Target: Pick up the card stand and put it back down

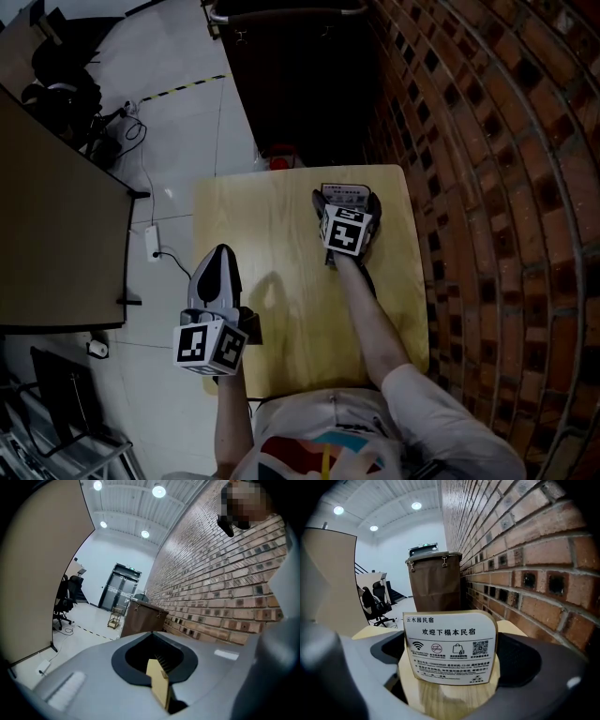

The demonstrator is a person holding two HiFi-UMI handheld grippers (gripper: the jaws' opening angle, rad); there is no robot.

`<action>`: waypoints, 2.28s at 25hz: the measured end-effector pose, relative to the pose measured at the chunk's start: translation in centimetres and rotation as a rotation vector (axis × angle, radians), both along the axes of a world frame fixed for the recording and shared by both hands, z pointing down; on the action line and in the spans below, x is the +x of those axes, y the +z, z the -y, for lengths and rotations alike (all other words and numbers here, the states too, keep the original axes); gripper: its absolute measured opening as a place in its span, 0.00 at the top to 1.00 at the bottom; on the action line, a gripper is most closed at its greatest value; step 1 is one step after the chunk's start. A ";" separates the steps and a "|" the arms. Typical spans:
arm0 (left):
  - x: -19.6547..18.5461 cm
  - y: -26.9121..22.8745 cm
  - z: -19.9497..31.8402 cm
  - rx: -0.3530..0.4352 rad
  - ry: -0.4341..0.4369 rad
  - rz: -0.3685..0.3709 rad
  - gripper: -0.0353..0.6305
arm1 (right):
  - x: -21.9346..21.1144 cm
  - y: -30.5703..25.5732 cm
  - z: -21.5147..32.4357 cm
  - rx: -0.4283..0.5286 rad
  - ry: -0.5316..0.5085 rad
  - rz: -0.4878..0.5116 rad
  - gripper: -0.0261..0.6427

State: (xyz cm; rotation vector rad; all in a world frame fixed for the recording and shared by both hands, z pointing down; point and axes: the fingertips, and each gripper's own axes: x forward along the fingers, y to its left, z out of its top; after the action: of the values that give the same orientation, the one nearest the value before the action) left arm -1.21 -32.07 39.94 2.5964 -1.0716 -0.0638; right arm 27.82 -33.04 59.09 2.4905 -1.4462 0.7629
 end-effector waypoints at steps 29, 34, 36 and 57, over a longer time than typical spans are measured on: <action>-0.8 -5.3 -5.0 0.133 0.023 -0.062 0.94 | -7.7 -18.3 -10.1 0.385 -0.171 -0.106 0.10; -0.6 -6.9 -7.2 0.181 0.062 -0.083 0.94 | -10.8 -21.6 -14.9 0.437 -0.203 -0.102 0.10; -0.5 -7.5 -7.9 0.205 0.069 -0.080 0.94 | -11.8 -22.8 -16.6 0.464 -0.213 -0.114 0.10; -0.1 -9.9 -10.9 0.277 0.085 -0.096 0.94 | -13.2 -25.5 -19.5 0.519 -0.218 -0.160 0.10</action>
State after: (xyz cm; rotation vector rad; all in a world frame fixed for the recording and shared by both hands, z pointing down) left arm -1.27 -21.13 30.05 2.8464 -0.9767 -0.3355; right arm 14.59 -13.53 33.64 2.5879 -2.0116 0.1525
